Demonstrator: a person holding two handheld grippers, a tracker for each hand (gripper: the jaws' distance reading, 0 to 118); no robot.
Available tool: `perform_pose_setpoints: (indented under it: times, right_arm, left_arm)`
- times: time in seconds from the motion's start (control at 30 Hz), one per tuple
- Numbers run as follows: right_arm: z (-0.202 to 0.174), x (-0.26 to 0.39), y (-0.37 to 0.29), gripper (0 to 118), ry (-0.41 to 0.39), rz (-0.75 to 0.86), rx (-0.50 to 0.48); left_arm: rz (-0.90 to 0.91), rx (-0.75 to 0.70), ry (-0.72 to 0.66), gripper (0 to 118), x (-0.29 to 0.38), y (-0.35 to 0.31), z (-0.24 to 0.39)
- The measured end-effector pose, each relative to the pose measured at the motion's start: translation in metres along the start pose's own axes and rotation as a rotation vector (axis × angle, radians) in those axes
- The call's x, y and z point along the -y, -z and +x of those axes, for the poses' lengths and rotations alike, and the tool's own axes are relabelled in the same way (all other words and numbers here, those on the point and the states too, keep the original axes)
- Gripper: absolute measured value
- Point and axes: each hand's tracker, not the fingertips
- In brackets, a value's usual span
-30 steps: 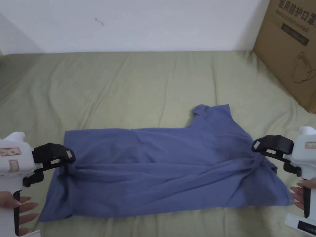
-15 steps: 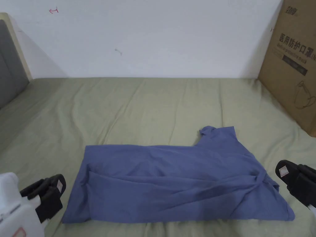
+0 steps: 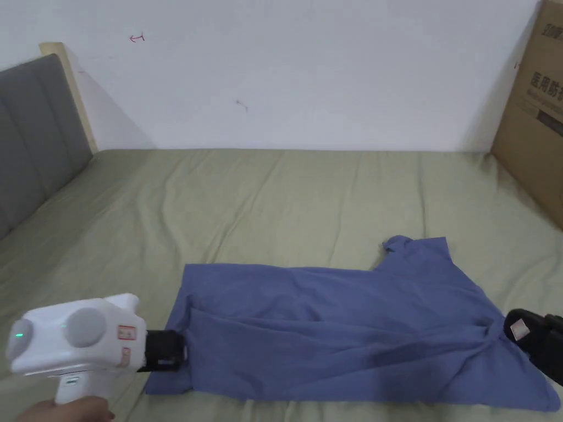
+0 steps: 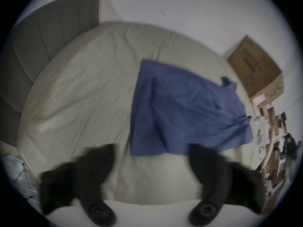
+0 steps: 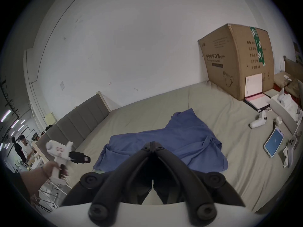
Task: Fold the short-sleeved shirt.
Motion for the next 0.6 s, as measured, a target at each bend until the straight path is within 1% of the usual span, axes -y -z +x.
perform_pose_setpoints:
  times: [0.03,0.1,0.17,0.2,0.23,0.27,0.33,0.4,0.43,0.47,0.5,0.53,0.57,0.6]
  right_arm:
    - [0.002,0.002,0.001,0,0.008,-0.013,-0.001]
    - [0.006,0.005,0.004,0,0.023,-0.043,-0.003]
    - [0.007,0.006,0.006,0,0.021,-0.072,0.003]
    - [0.008,0.006,0.007,0,0.013,-0.088,0.011]
    - [0.009,0.006,0.008,0,0.000,-0.099,0.024]
    - [0.010,0.006,0.009,0,-0.012,-0.106,0.034]
    - [0.014,0.006,0.009,0,-0.024,-0.112,0.052]
    - [0.019,0.006,0.009,0,-0.024,-0.106,0.071]
    - [0.023,0.006,0.008,0,-0.024,-0.096,0.096]
    - [0.029,0.006,0.008,0,-0.023,-0.083,0.135]
    - [0.039,0.006,0.009,0,-0.015,-0.082,0.168]
    - [0.054,0.005,0.012,0,-0.001,-0.088,0.203]
    - [0.064,0.003,0.016,0,0.013,-0.104,0.231]
    - [0.076,0.001,0.021,0,0.026,-0.124,0.247]
  left_arm:
    - [0.000,-0.029,0.023,110,-0.001,0.014,-0.001]
    - [-0.021,-0.086,0.020,110,-0.002,0.044,-0.003]
    - [-0.067,-0.077,0.020,110,0.000,0.072,-0.004]
    - [-0.128,-0.076,0.029,110,0.005,0.089,-0.005]
    - [-0.128,-0.075,0.049,114,0.012,0.099,-0.008]
    - [-0.063,-0.050,0.068,118,0.015,0.097,-0.006]
    - [-0.029,-0.084,0.026,118,0.018,0.097,-0.002]
    - [-0.030,-0.097,0.037,118,0.017,0.089,0.003]
    - [-0.024,-0.105,0.038,115,0.017,0.084,0.007]
    - [-0.005,-0.129,0.069,108,0.018,0.075,0.012]
    - [0.023,-0.135,0.110,87,0.021,0.067,0.012]
    - [0.055,-0.128,0.153,63,0.023,0.055,0.017]
    - [0.081,-0.121,0.197,23,0.023,0.046,0.021]
    - [0.101,-0.145,0.228,4,0.023,0.039,0.022]
